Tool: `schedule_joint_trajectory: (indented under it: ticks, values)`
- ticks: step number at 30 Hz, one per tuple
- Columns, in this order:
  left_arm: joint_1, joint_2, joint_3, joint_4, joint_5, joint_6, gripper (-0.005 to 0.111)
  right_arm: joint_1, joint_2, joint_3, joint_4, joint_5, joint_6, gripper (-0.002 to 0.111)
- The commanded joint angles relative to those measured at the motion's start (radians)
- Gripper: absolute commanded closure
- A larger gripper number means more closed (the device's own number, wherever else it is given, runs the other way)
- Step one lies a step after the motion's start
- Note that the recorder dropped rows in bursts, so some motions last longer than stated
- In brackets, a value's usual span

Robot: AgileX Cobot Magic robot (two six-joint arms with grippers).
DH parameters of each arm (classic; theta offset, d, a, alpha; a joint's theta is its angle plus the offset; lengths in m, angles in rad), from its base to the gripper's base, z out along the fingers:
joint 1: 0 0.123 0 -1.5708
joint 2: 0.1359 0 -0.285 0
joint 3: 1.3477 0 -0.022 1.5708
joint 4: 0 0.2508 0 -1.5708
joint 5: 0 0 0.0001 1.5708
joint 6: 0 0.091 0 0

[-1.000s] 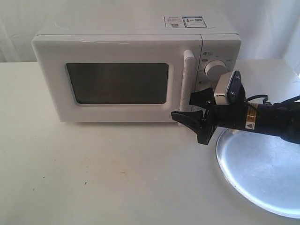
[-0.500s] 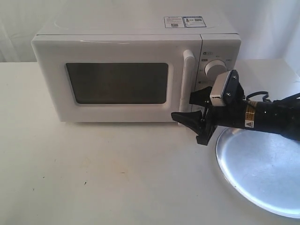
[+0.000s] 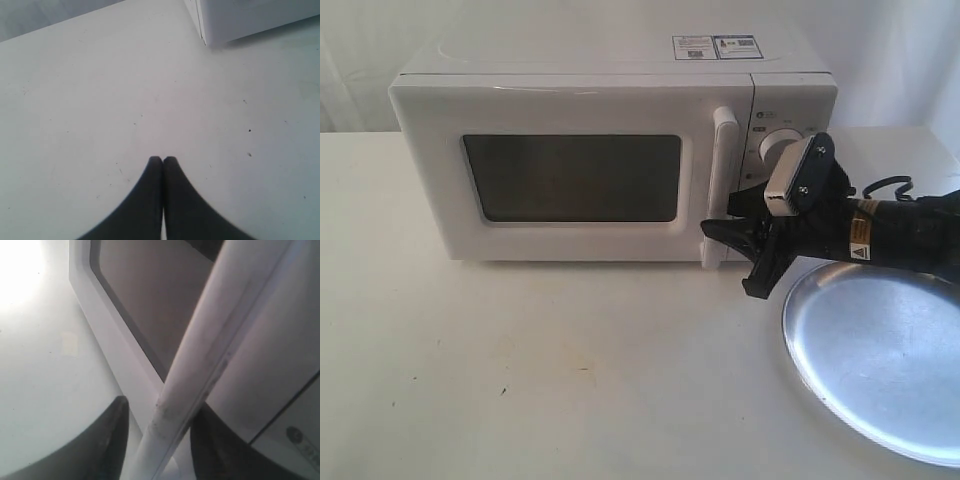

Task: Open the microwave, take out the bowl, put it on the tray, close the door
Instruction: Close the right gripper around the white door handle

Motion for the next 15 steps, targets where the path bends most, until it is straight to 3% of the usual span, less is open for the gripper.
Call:
schedule_joint_trajectory:
  ticks: [1, 5, 15]
  values:
    - [-0.001, -0.002, -0.004, -0.004, 0.000, -0.006, 0.107, 0.024, -0.037, 0.007, -0.066, -0.254, -0.043, 0.108]
    - [-0.001, -0.002, -0.004, -0.004, 0.000, -0.006, 0.107, 0.024, -0.037, 0.007, 0.013, -0.254, -0.035, 0.108]
    - [-0.001, -0.002, -0.004, -0.004, 0.000, -0.006, 0.107, 0.024, 0.010, -0.097, -0.040, -0.254, -0.063, 0.108]
